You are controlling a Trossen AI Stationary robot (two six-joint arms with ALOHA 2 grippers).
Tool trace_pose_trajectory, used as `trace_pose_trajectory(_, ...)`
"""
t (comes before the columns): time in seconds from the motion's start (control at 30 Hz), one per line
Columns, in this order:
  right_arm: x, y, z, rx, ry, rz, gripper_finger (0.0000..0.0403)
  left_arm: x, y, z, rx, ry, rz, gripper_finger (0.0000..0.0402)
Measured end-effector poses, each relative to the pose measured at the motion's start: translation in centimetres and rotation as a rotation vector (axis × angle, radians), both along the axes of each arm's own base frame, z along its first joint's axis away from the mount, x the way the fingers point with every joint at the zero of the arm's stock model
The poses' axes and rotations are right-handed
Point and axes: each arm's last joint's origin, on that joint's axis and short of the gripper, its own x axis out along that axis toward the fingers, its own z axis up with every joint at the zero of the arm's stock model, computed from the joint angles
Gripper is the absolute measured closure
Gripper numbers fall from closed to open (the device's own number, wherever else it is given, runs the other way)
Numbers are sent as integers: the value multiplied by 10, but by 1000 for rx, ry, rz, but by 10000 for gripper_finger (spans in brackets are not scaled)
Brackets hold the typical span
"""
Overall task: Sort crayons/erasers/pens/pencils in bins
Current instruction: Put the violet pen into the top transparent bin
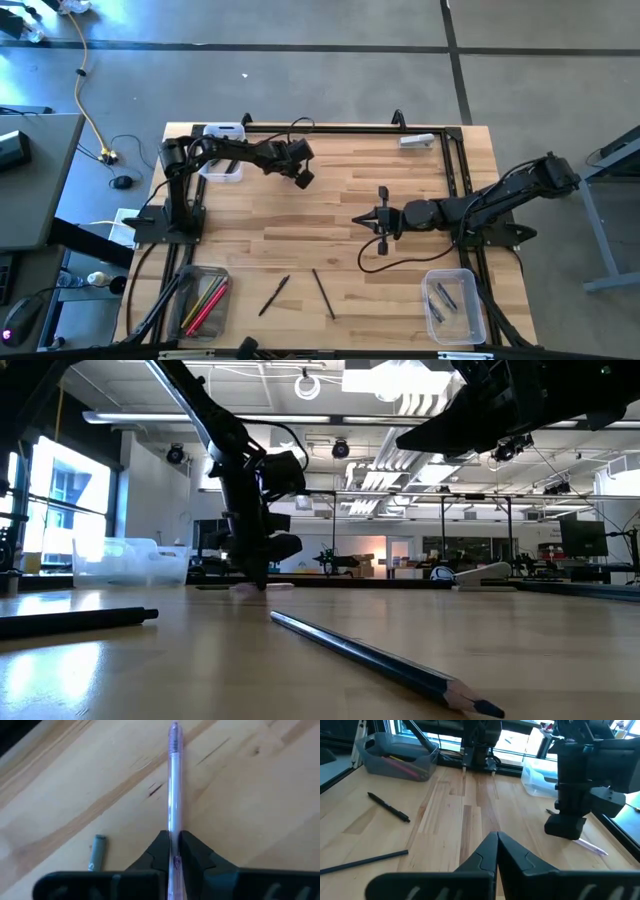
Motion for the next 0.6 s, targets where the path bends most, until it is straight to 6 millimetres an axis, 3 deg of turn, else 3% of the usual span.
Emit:
trace_pose_trajectory(0.2,0,0,-1,0,7,-1,403,-2,-3,12,-2,19,-42,390)
trace_pose_trajectory(0.33,0,0,-1,0,7,-1,403,-8,-2,43,50,-16,-26,391)
trace_pose_trajectory(0.6,0,0,-2,-1,16,-1,403,-60,-15,107,147,122,59,392)
